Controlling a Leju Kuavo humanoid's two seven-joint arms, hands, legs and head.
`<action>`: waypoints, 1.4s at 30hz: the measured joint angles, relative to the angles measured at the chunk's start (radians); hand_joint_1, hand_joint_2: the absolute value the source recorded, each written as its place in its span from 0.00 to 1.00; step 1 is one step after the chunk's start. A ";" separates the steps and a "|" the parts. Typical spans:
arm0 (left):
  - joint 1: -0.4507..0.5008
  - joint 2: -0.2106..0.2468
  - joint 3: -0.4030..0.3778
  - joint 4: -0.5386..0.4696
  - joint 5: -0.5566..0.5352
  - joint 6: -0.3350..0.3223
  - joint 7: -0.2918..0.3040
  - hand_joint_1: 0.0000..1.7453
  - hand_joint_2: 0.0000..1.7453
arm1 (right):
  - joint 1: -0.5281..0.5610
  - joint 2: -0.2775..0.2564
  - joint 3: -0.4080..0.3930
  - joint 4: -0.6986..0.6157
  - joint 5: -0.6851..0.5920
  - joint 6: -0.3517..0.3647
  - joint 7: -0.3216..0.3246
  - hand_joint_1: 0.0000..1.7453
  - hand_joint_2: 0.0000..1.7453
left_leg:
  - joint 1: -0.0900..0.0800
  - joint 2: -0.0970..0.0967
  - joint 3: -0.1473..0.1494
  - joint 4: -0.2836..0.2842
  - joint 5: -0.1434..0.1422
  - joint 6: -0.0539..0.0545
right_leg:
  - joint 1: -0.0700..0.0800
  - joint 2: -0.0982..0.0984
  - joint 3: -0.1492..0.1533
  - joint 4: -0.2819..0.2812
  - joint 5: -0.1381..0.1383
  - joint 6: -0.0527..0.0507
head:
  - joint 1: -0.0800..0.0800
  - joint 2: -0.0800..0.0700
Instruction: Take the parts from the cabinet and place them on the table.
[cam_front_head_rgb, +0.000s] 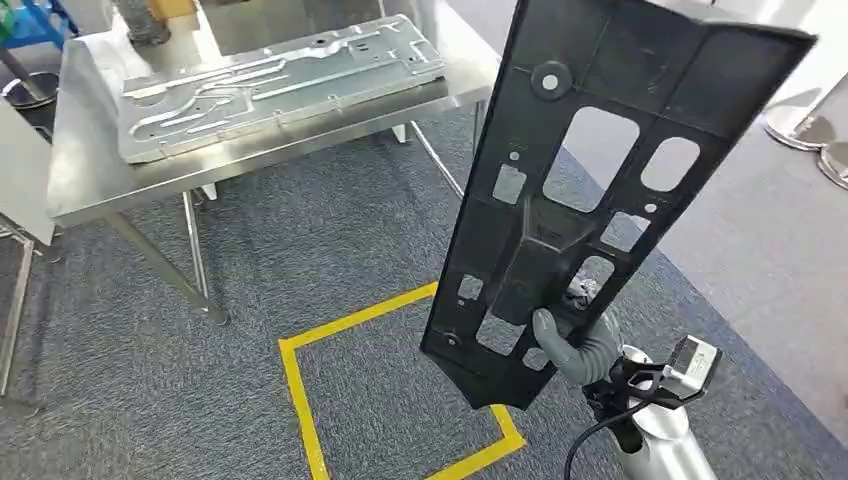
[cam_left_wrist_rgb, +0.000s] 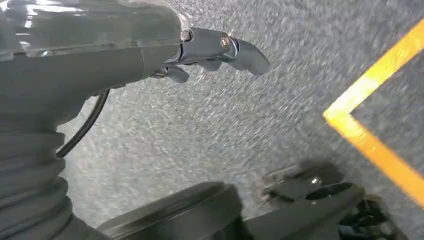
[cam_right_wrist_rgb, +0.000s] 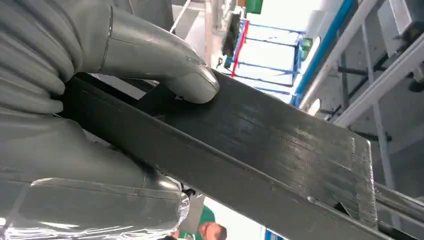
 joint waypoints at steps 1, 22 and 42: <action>-0.004 0.000 0.000 0.000 0.000 0.000 -0.006 0.00 1.00 | -0.002 0.000 0.000 0.002 -0.001 0.002 0.000 1.00 1.00 | 0.002 0.003 -0.030 0.056 -0.011 -0.003 | 0.001 -0.008 0.001 0.000 -0.003 0.001 | 0.000 0.000; 0.024 0.002 0.001 0.000 0.000 -0.005 -0.015 0.00 1.00 | -0.055 0.004 0.000 0.033 -0.010 0.007 0.001 1.00 1.00 | -0.005 -0.004 0.159 -0.255 0.100 0.038 | 0.008 -0.023 -0.053 0.044 0.038 0.031 | 0.000 0.000; 0.013 0.003 0.005 0.000 0.001 -0.012 -0.015 0.00 1.00 | -0.066 0.005 0.006 0.043 -0.014 0.008 0.000 1.00 1.00 | 0.001 0.003 0.091 -0.250 0.161 0.038 | 0.012 -0.024 0.031 -0.003 -0.034 0.036 | 0.000 0.000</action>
